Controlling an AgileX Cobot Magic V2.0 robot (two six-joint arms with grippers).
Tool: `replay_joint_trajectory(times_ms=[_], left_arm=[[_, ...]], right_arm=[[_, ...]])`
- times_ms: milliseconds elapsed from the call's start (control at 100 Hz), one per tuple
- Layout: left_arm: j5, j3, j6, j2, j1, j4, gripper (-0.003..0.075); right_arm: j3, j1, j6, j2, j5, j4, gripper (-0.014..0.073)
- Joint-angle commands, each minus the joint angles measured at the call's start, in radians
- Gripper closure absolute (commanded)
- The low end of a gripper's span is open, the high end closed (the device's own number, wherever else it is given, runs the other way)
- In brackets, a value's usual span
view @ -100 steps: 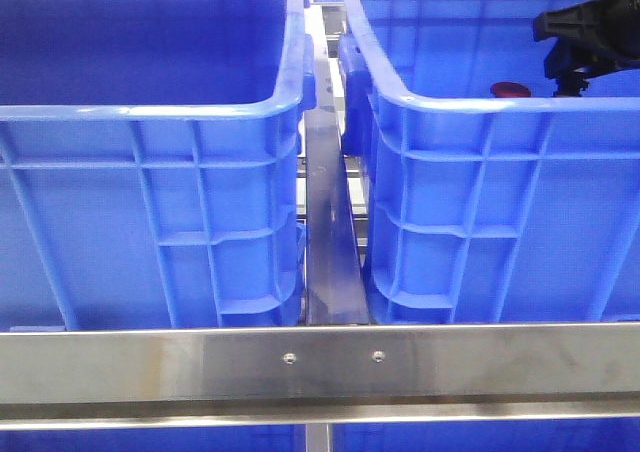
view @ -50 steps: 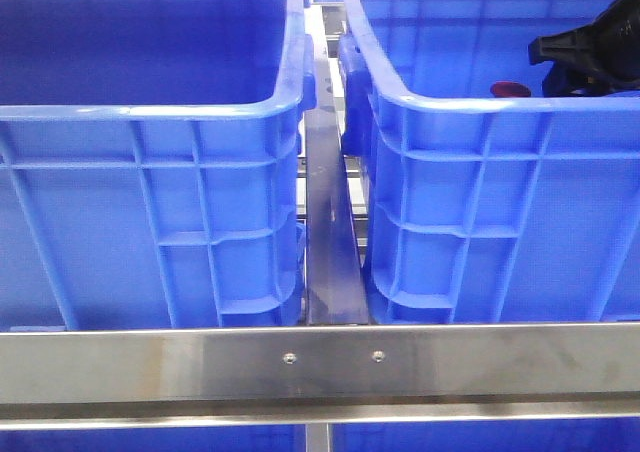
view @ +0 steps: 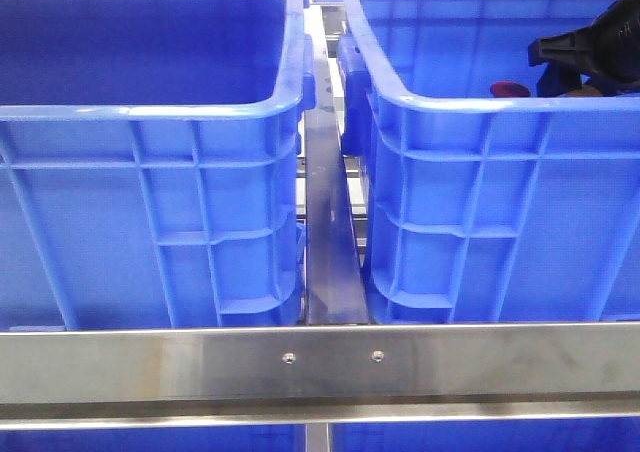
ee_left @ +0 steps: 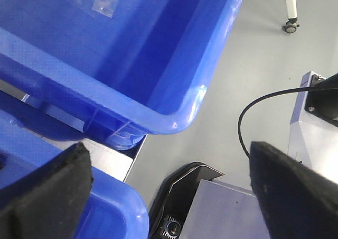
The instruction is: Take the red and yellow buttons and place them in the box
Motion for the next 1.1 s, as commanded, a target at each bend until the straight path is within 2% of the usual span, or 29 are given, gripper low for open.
replay_joint_trajectory(times_ms=[0, 300, 700, 770, 960, 1090], left_arm=[[-0.038, -0.031, -0.001, -0.040, -0.007, -0.041, 0.0153], [-0.038, -0.031, -0.001, -0.040, -0.007, -0.041, 0.0154], [-0.038, -0.031, -0.001, -0.040, -0.007, -0.041, 0.0154], [-0.038, -0.031, -0.001, -0.040, -0.007, -0.041, 0.0154], [-0.038, -0.031, -0.001, -0.040, -0.007, -0.041, 0.0154], [-0.040, -0.031, -0.001, -0.040, -0.007, -0.041, 0.0154]], right_arm=[[-0.034, -0.008, -0.009, -0.052, 0.006, 0.008, 0.0139], [-0.034, -0.008, -0.009, -0.083, 0.009, 0.008, 0.0139], [0.043, -0.008, -0.009, -0.280, 0.045, 0.008, 0.0150], [0.085, -0.008, -0.009, -0.325, 0.045, 0.008, 0.0207], [0.214, -0.008, -0.009, -0.456, 0.047, 0.008, 0.0487], [0.310, -0.008, -0.009, -0.560, 0.059, 0.008, 0.0625]])
